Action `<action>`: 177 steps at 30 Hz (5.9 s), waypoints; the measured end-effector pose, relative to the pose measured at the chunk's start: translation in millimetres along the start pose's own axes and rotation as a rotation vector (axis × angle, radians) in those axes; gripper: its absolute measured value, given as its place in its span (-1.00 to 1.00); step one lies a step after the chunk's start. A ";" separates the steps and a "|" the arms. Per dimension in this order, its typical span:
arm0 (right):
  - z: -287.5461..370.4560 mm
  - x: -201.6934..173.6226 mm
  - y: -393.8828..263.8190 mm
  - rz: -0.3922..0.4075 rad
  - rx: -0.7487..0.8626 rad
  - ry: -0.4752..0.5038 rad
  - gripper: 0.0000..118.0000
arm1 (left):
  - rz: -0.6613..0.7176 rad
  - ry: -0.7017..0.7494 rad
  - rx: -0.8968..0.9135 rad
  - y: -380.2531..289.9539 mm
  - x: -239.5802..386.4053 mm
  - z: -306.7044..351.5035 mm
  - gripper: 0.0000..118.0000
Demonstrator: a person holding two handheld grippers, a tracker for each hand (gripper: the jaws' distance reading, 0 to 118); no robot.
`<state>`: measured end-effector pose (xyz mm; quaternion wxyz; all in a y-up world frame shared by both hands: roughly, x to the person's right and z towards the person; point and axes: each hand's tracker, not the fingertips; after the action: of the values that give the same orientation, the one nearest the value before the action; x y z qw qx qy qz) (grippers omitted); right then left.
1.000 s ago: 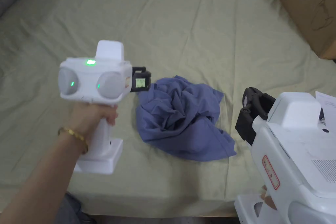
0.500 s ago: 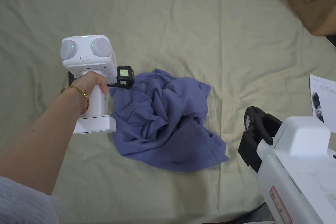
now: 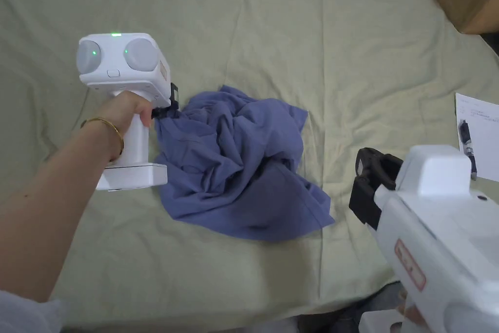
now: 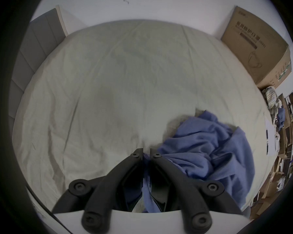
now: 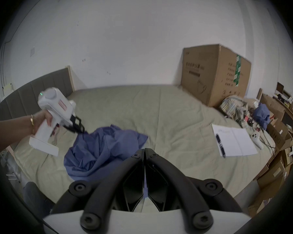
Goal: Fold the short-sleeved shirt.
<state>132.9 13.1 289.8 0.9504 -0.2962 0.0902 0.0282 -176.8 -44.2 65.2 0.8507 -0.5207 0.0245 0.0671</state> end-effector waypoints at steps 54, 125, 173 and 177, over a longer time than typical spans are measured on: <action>107.1 68.6 347.7 0.092 0.211 -0.301 -0.99 | 0.260 0.037 0.795 84.1 -138.4 426.7 -0.94; 65.3 83.5 -41.5 -0.088 -0.142 -0.069 0.79 | 0.443 0.069 0.447 -229.7 -157.0 184.9 1.00; 72.0 5.7 11.8 -0.034 0.327 -0.034 -1.00 | 0.193 0.129 0.120 -101.5 -128.6 123.1 1.00; 65.2 6.0 8.3 -0.025 0.292 -0.046 -1.00 | 0.241 0.147 0.007 -101.3 -142.1 79.1 0.99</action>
<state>148.0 56.9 336.8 0.9855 -0.1552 0.0679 0.0096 -305.5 -31.9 206.5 0.8343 -0.5143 0.1494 0.1305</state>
